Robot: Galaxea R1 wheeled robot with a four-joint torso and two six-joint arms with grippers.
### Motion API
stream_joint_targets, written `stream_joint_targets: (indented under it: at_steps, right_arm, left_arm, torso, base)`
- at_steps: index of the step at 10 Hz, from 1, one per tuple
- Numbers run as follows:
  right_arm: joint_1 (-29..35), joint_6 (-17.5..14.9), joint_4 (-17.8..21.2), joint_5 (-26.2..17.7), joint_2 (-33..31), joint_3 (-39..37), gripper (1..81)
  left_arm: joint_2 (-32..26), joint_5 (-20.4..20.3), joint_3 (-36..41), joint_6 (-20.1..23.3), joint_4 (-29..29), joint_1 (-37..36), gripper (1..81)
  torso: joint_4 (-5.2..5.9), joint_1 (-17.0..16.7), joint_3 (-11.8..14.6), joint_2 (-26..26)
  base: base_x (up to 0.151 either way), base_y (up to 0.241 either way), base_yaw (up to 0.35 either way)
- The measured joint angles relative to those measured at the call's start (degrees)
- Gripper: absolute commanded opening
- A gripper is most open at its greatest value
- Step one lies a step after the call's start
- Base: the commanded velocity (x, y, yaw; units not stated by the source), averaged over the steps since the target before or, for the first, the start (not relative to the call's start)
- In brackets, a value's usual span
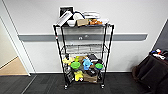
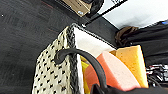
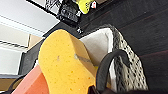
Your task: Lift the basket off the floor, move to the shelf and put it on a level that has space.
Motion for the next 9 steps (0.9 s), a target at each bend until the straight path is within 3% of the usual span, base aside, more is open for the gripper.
stream_joint_targets:
  at_steps: [2,9]
  right_arm:
    - [0.0,0.0,0.0,0.0,0.0,0.0,1.0]
    - [-0.1,-0.1,0.0,0.1,0.0,0.0,1.0]
  left_arm:
    - [-0.2,0.0,0.5,0.0,0.0,0.0,1.0]
    - [-0.8,-0.2,1.8,0.1,0.1,0.0,1.0]
  torso:
    - [0.0,0.0,0.0,0.0]
    - [0.0,-0.1,0.0,0.0]
  base:
    - [0.042,0.0,0.0]
    - [0.113,0.0,0.0]
